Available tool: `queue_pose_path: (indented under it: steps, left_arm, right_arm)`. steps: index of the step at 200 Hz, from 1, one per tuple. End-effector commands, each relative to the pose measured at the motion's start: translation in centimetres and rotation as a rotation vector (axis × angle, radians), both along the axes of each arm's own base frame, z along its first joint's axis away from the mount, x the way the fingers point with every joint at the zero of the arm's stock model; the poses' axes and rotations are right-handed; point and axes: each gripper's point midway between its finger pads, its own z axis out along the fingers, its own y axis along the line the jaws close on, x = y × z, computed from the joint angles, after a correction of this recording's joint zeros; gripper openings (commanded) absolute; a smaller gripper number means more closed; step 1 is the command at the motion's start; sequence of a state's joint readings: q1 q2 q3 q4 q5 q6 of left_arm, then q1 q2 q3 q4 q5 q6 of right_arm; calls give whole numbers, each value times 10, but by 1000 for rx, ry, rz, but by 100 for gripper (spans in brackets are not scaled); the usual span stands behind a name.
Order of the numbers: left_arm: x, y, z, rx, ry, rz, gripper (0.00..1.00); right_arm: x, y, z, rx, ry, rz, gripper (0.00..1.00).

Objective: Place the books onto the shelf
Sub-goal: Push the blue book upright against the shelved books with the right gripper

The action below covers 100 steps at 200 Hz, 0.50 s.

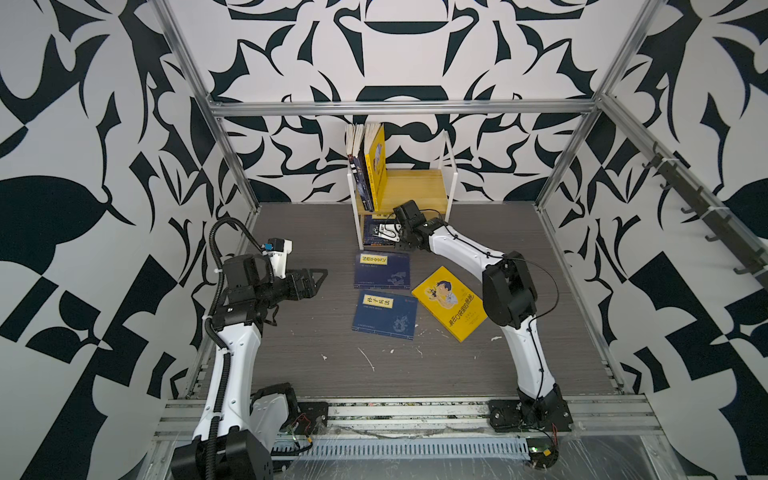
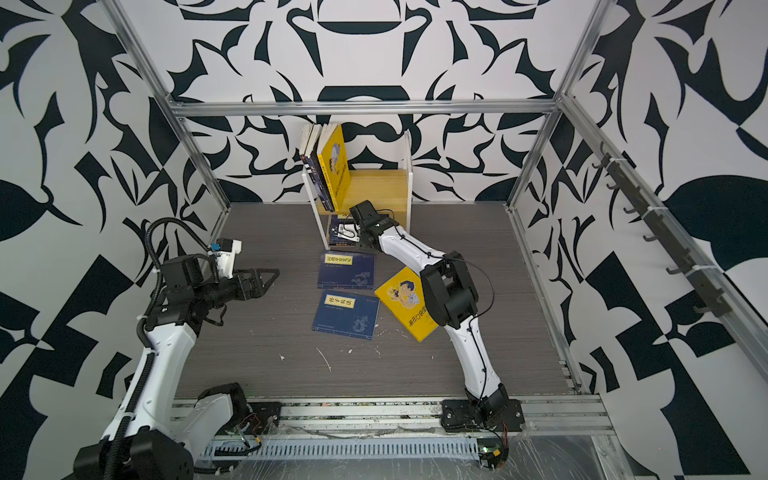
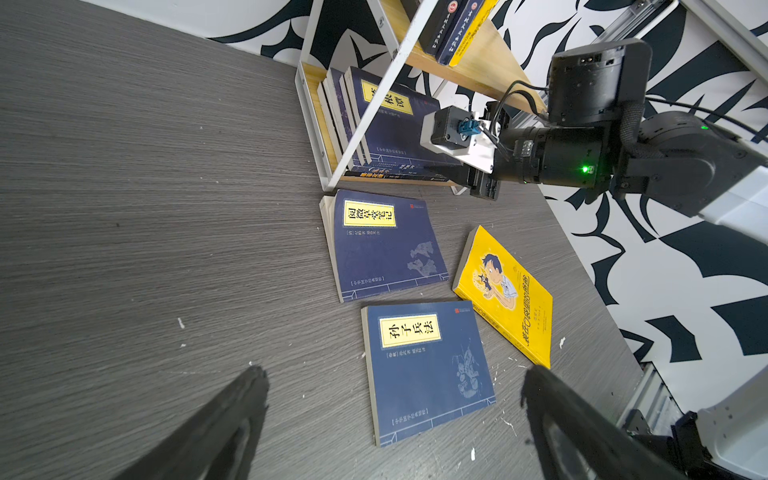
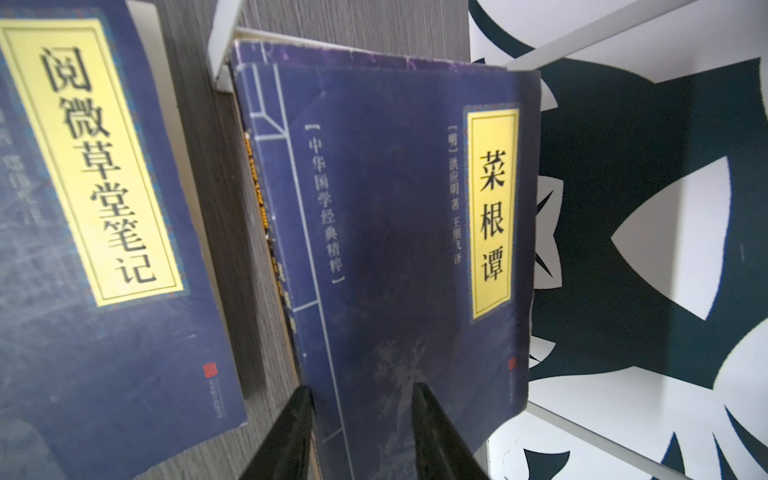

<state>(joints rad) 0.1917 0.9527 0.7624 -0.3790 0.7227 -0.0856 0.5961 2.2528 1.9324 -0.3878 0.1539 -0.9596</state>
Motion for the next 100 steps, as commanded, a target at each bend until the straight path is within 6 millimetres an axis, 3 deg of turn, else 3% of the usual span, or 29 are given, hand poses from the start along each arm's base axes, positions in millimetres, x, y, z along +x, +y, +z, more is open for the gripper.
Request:
queue_pose_path:
  steps: [1,100]
  left_arm:
    - [-3,-2,2,-10,-14,-13,100]
    - [-3,-3,2,-11,-13,-14,100]
  right_arm:
    - [9,7,42,87,-70,-24,40]
    - [8,14,48,119,-68,-29,33]
